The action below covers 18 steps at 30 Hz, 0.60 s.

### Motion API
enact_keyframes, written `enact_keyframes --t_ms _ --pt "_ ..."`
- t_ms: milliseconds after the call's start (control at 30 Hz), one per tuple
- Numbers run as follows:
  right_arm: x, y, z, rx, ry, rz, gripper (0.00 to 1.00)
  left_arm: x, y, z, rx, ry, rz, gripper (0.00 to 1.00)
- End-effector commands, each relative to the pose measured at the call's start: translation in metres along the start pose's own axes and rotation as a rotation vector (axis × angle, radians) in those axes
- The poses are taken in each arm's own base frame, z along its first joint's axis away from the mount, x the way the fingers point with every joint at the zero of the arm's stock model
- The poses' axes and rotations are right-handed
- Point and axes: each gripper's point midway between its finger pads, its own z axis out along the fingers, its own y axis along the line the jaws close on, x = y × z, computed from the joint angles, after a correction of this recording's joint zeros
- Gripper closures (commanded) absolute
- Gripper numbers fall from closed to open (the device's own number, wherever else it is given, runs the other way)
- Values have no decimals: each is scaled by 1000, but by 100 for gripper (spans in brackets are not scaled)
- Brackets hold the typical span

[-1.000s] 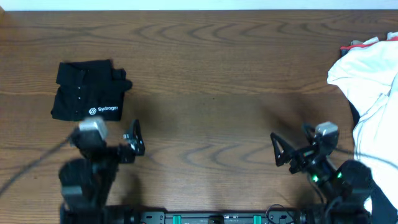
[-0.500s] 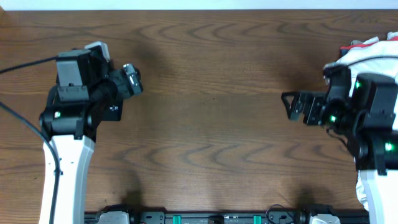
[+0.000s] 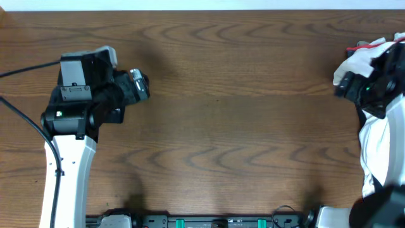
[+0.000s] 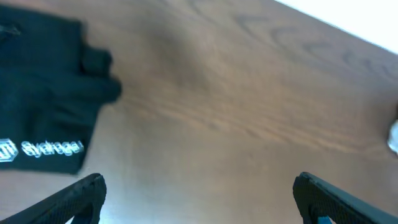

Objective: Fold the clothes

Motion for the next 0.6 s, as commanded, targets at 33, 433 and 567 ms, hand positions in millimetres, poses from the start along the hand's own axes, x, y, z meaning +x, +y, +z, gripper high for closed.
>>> enact_keyframes --t_ms 33,433,567 --pt "-18 -27 37 58 11 84 22 23 -9 -8 42 99 -31 2" --pt "-52 -12 157 -75 -17 331 25 70 4 -17 -21 294 -91 2" --pt "-59 -5 182 -132 -33 330 23 71 4 -17 -23 297 -92 2"
